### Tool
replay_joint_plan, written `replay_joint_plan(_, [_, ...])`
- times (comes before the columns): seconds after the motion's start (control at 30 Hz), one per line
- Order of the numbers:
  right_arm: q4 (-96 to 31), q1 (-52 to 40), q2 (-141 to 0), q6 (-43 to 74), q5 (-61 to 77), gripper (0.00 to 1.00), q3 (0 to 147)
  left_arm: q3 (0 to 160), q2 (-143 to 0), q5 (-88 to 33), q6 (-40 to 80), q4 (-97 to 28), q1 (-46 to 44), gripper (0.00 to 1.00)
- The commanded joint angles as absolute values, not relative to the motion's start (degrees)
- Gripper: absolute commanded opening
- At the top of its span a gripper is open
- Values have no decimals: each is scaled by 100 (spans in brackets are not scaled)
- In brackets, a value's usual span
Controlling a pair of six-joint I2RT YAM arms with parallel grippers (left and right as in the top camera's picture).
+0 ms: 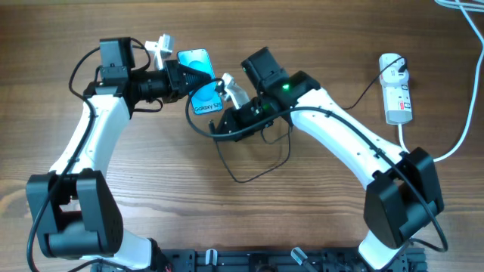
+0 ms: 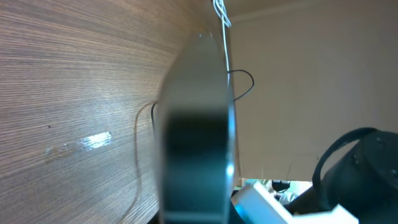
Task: Plug charger to phone and switch on socket
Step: 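Lift the plug and bring it up to the phone's bottom port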
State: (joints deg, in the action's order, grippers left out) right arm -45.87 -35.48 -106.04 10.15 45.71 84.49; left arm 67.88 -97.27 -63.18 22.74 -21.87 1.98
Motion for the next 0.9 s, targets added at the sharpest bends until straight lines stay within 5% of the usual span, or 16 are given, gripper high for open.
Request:
replay_joint_plan(0.0, [-4595, -3573, -10436, 790, 4436, 4, 8600, 6853, -9590, -6379, 1994, -2248, 165, 4])
replay_joint_plan(0.87, [-4392, -3573, -10436, 764, 4471, 4, 8604, 6851, -9590, -6294, 1540, -2624, 158, 4])
